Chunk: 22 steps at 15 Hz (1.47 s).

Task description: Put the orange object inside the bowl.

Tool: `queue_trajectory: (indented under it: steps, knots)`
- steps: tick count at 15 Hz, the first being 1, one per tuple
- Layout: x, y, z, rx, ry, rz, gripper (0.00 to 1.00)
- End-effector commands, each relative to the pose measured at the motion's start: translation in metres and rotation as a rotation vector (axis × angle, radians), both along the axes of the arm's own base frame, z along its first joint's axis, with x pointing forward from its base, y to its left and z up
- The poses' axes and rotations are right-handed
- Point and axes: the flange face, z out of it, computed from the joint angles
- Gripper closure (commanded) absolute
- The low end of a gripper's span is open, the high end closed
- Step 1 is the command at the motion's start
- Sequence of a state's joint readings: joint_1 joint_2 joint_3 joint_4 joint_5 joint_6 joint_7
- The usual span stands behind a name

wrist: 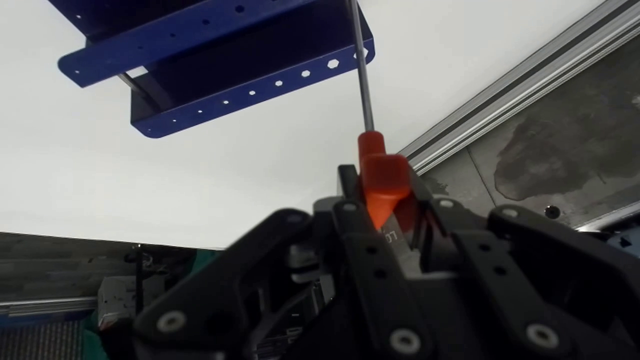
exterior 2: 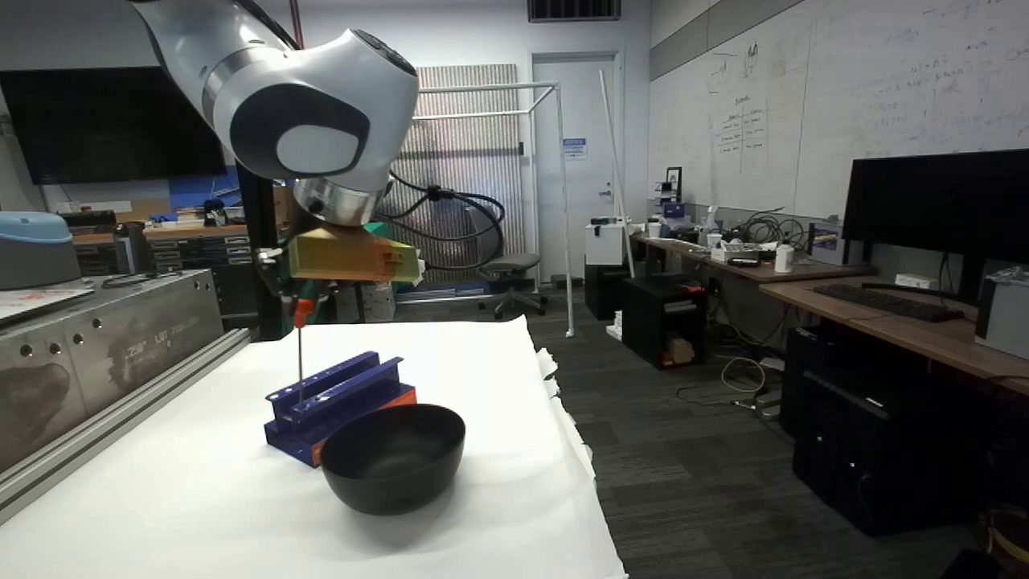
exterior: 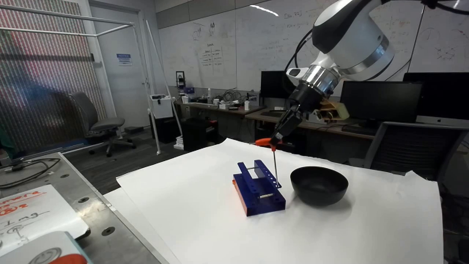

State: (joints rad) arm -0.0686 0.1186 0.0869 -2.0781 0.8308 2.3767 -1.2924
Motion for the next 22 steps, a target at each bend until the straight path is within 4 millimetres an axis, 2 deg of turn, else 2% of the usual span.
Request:
queue_trajectory:
  steps: [1, 10, 22]
  knots:
    - [-0.001, -0.001, -0.002, 0.004, -0.019, 0.010, 0.88]
    - [0.003, -0.002, -0.024, 0.029, -0.028, 0.041, 0.88]
    - [0.005, -0.008, -0.041, 0.062, -0.022, 0.054, 0.88]
